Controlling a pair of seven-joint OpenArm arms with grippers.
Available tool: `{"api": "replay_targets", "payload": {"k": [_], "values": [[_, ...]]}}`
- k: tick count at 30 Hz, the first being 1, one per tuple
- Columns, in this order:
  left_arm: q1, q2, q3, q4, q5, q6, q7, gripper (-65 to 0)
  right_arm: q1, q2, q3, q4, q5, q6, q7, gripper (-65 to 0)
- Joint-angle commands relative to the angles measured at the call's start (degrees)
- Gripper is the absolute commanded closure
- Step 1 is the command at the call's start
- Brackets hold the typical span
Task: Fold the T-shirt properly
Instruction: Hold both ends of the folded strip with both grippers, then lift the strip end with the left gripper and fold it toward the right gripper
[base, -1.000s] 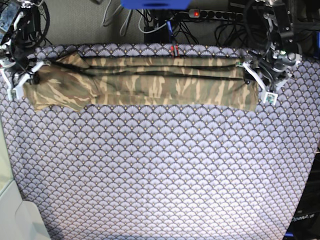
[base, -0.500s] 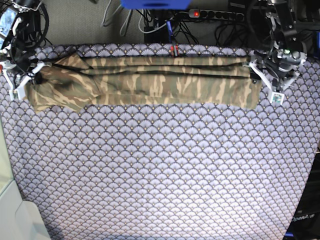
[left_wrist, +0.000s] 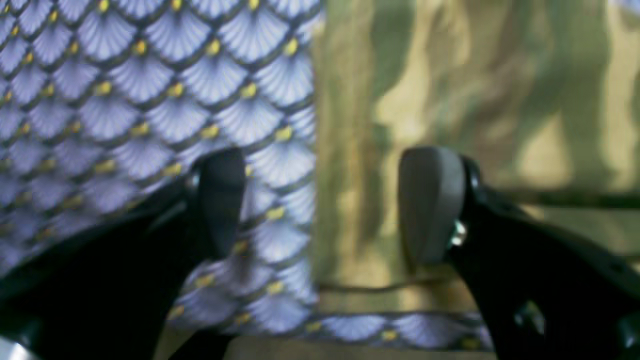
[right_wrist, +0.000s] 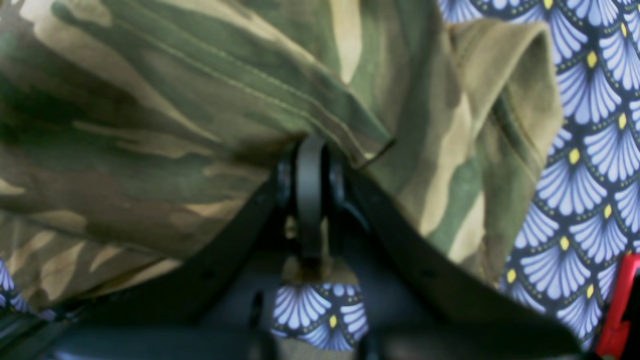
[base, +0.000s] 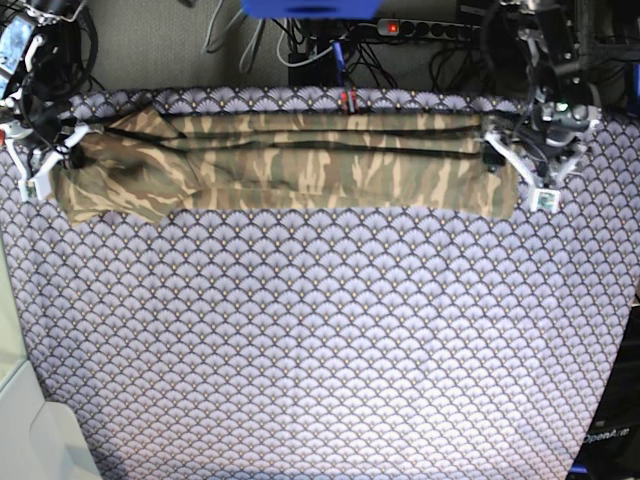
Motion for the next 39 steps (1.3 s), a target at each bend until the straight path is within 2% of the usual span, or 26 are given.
{"api": "replay_targets", "payload": {"k": [1,13,16,21,22,24,30,36,39], "values": [[0.01,-0.21,-0.08,0.11,-0.13,-0.02,-0.32,-47.7,0.18,0.8,0.05,0.55,0.52,-0.03,0.44,0.0],[-0.52,1.9,-0.26,-5.95,-0.13,-0.02,-0.59,-46.7,0.18,0.89,0.05,0.55,0.52,-0.03,0.44,0.0],[-0.43,1.9,-0.08,-5.69,-0.13,-0.02,-0.32,-35.1,0.36,0.89,0.05,0.55,0.52,-0.03,0.44,0.0],[-0.7,1.99,-0.08,-5.69,-0.13,-0.02,-0.32,-2.9,0.45,0.89,0.05,0.55,0.52,-0.03,0.35,0.0],[-0.7,2.07,-0.08,-5.52,-0.13,-0.02,-0.32,0.0,0.54,0.89,0.05,0.55,0.52,-0.03,0.35,0.0],[-0.7,2.78,-0.08,-4.99,-0.13,-0.02,-0.32,-2.0,0.54,0.89,0.05,0.55,0.52,-0.03,0.35,0.0],[-0.79,5.33,1.15,2.4,-0.13,-0.02,-0.32,-0.6,0.36,0.89,0.05,0.55,0.52,-0.03,0.44,0.0],[-0.17,7.61,11.88,12.42,0.4,0.6,-0.06,-0.6,0.45,0.89,0.05,0.55,0.52,-0.03,0.27,0.0],[-0.87,7.88,18.12,13.03,0.4,0.6,3.54,-0.5,0.45,0.89,0.05,0.55,0.52,-0.03,0.27,0.0]]}}
